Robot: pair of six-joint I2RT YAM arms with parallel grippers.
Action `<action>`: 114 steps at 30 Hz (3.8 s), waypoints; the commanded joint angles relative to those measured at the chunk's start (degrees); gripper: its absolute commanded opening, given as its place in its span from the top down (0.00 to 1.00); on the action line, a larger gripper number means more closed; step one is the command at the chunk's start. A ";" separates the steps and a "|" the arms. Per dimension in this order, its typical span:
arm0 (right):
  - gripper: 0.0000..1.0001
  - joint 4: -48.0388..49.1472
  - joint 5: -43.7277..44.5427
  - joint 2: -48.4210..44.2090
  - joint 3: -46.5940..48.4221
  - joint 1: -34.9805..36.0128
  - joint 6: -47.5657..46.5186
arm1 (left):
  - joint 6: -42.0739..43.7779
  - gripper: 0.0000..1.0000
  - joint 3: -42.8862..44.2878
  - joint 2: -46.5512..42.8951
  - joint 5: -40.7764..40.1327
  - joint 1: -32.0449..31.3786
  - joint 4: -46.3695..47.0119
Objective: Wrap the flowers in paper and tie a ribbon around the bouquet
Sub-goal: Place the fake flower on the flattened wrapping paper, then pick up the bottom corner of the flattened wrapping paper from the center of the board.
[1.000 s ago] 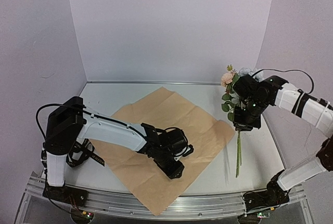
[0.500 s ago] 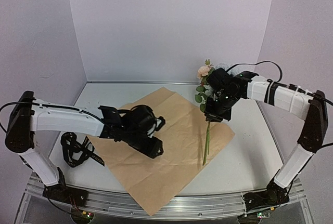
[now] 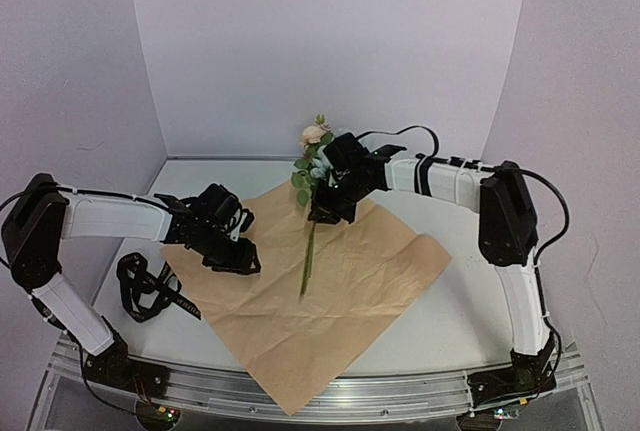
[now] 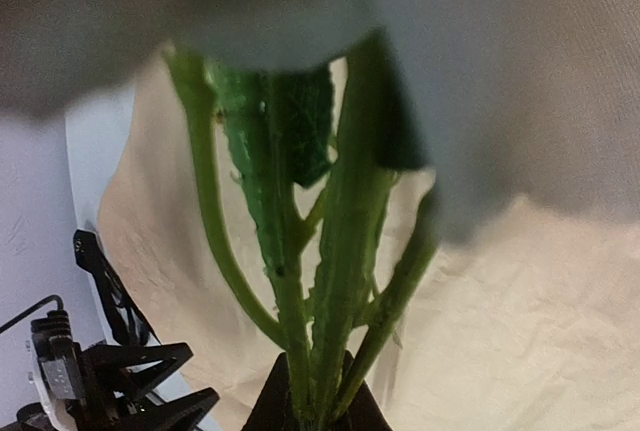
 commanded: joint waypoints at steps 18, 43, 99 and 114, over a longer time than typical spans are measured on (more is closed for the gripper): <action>1.00 -13.46 -0.87 13.63 19.89 3.67 -6.16 | 4.37 0.54 0.37 9.07 5.59 5.54 0.98; 0.92 -13.37 19.40 17.94 21.20 6.31 -1.16 | 4.58 0.55 -0.21 9.19 6.29 5.93 0.98; 0.06 36.07 38.45 -32.68 -68.28 42.46 -91.06 | -9.92 0.44 -7.26 -11.28 1.85 3.27 2.71; 0.68 35.35 42.50 -33.05 -65.06 44.78 -87.60 | -8.37 0.44 -5.21 -11.48 1.27 3.25 0.51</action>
